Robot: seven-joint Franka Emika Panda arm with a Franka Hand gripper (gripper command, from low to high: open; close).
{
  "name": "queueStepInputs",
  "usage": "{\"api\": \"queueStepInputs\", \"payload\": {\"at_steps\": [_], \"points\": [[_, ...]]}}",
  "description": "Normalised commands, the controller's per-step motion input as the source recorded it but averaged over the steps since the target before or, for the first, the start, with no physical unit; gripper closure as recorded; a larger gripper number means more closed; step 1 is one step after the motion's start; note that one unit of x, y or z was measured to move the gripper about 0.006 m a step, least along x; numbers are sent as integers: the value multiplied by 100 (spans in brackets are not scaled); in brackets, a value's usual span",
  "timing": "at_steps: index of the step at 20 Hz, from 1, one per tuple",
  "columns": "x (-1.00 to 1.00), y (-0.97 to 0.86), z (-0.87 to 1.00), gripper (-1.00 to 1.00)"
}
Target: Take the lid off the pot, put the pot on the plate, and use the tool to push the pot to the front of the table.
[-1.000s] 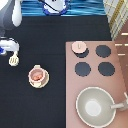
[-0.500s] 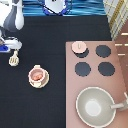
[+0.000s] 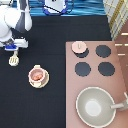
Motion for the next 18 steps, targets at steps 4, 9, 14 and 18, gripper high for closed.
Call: {"api": "queueStepInputs", "payload": {"at_steps": [4,9,14,18], "points": [[-52,-61,-16,-100],[-47,-51,-19,100],[-4,-13,-17,100],[17,14,-7,100]]}}
